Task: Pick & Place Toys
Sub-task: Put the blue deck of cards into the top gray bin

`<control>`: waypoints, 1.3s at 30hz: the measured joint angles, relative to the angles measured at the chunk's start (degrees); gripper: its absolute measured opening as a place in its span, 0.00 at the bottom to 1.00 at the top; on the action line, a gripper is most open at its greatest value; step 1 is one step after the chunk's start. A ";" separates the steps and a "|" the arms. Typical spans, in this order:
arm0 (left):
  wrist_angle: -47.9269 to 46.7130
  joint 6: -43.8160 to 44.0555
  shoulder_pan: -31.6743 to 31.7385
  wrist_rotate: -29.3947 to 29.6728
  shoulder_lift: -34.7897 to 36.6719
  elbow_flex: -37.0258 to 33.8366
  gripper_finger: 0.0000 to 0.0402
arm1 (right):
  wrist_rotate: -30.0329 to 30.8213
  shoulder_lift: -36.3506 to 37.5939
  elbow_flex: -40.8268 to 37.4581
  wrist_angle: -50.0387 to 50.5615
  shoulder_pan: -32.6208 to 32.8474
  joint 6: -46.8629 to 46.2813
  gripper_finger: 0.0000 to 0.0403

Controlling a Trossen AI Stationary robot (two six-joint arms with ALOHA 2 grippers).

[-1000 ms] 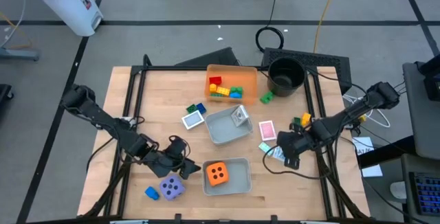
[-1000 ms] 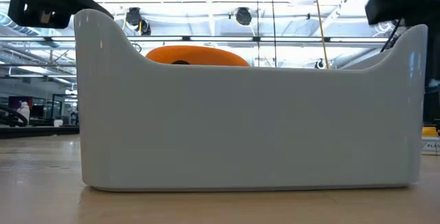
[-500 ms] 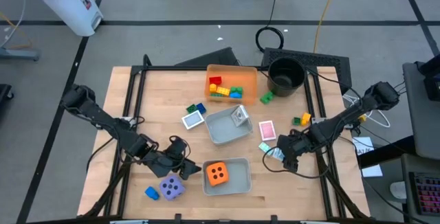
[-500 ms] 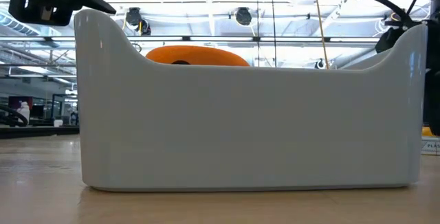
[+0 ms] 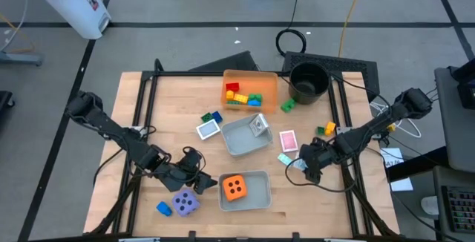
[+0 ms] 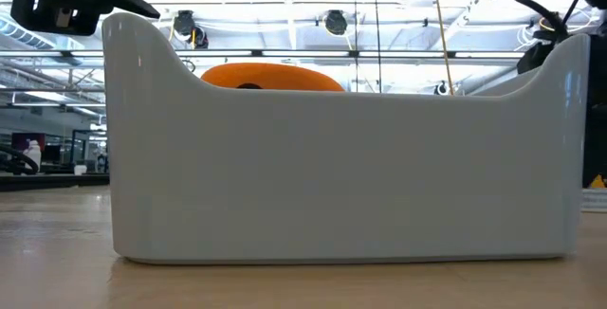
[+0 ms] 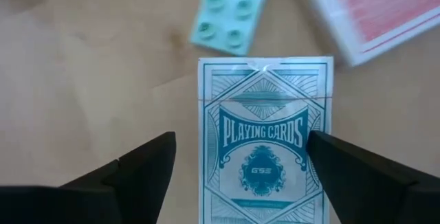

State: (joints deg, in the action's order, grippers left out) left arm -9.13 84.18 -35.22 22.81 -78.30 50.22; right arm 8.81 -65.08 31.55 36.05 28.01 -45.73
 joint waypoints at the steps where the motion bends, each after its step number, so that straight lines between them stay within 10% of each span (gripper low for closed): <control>1: 0.00 0.02 0.00 -0.02 0.00 0.00 0.67 | 0.59 -0.03 -0.02 0.24 -0.23 0.43 0.81; 25: -0.57 -0.46 0.00 0.02 -0.02 0.00 0.67 | -1.27 16.60 -0.22 0.68 -5.72 2.01 0.79; 39: -0.58 -0.90 0.00 0.28 -0.02 0.00 0.67 | -0.72 12.08 -0.11 7.29 -5.66 10.44 0.79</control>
State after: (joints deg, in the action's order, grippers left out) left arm -9.71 83.29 -35.22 23.09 -78.32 50.22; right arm 8.09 -53.00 31.44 43.34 22.35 -35.29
